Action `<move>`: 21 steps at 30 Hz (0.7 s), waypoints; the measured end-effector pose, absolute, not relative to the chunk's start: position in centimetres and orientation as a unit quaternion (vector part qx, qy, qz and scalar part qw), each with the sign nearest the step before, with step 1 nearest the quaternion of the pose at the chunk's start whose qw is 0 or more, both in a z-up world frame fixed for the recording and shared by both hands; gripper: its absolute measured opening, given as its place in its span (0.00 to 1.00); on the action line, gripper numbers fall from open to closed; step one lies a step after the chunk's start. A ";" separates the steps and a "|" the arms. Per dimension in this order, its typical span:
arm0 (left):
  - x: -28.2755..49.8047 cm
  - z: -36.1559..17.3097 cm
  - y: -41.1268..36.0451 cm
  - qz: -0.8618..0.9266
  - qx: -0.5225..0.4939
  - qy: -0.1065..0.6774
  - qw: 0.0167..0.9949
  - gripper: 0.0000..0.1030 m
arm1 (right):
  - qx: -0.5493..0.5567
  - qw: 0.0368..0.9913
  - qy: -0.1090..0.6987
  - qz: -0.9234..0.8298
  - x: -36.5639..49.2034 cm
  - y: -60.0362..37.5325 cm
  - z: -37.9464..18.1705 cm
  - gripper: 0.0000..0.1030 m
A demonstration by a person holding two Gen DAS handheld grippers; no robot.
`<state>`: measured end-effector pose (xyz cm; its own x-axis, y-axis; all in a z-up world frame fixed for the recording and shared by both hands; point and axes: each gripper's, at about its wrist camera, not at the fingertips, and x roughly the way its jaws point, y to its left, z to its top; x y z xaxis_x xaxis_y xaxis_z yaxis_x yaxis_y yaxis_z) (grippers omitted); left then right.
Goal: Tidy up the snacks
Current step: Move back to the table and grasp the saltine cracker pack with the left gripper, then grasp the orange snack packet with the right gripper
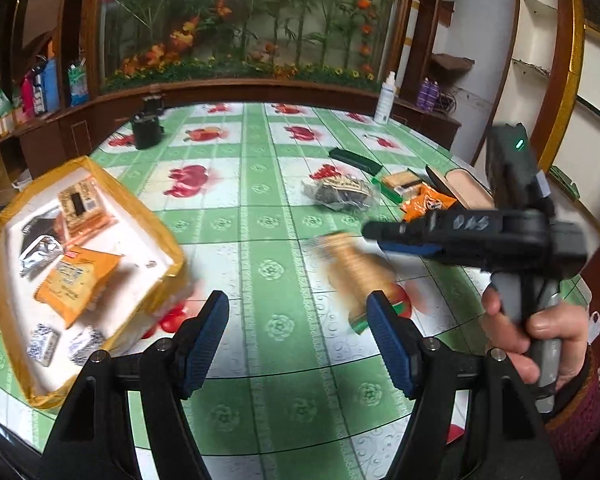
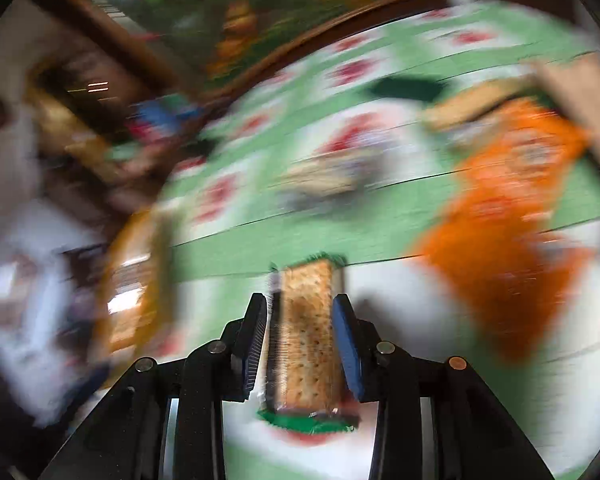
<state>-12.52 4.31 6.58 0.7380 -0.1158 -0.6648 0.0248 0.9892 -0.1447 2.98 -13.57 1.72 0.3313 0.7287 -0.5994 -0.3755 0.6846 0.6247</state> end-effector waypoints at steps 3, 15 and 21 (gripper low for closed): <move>-11.6 6.3 3.9 -0.057 -0.072 0.375 0.922 0.74 | 0.159 0.833 0.423 0.319 2.9 -14.8 4.3 0.37; -6.7 2.9 1.1 -0.015 -0.069 0.453 0.889 0.79 | 0.138 0.877 0.422 0.184 6.0 -23.4 2.6 0.53; -4.8 1.3 0.7 0.013 -0.039 0.461 0.886 0.70 | 0.129 0.865 0.448 0.187 6.5 -23.0 1.7 0.58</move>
<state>-4.84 0.73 1.27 0.5738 -0.0132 -0.8189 -0.0583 0.9967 -0.0569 6.54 -22.96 1.72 0.5293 0.4395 -0.7257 -0.2078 0.8965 0.3913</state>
